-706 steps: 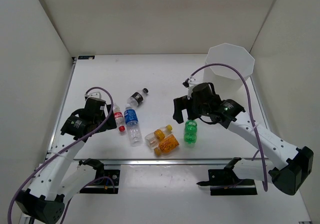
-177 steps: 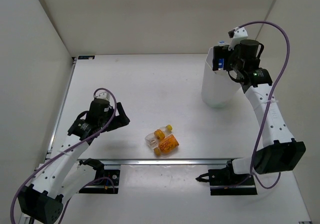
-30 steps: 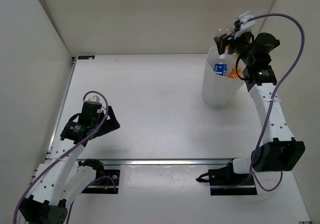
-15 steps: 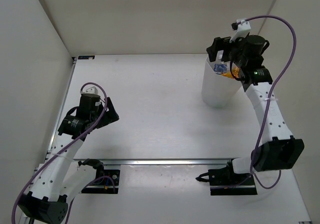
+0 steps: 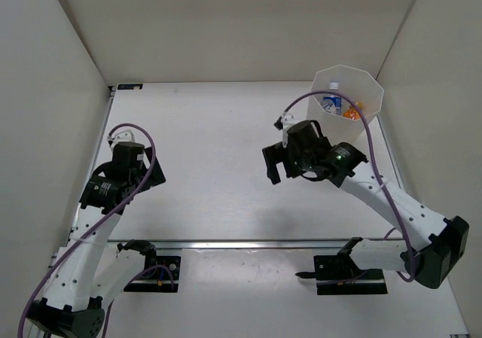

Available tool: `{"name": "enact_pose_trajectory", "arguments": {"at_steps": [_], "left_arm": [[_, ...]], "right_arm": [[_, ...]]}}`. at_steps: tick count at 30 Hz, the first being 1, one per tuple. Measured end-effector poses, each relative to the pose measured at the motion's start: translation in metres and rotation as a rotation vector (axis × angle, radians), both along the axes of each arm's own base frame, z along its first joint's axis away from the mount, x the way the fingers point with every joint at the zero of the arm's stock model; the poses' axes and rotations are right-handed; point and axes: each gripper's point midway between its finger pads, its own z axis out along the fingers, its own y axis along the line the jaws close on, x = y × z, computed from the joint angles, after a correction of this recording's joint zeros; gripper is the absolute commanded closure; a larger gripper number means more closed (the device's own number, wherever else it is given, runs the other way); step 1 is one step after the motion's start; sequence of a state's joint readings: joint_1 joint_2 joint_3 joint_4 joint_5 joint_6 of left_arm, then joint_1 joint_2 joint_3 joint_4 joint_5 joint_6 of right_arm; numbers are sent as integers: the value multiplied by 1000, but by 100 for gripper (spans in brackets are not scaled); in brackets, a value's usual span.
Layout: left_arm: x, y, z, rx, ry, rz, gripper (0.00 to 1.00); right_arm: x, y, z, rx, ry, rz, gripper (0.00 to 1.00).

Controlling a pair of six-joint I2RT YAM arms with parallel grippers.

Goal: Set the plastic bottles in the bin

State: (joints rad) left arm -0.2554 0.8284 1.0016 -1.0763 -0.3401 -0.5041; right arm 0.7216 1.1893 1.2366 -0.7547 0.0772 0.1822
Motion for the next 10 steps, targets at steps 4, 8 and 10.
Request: {"name": "enact_pose_trajectory", "arguments": {"at_steps": [4, 8, 10], "left_arm": [[-9, 7, 1, 18, -10, 14, 1], [-18, 7, 0, 9, -21, 9, 1], [-20, 7, 1, 5, -28, 13, 1]], "right_arm": [[-35, -19, -65, -104, 206, -41, 1], [-63, -19, -72, -50, 206, -12, 1], [-65, -23, -62, 10, 185, -25, 1]]}}
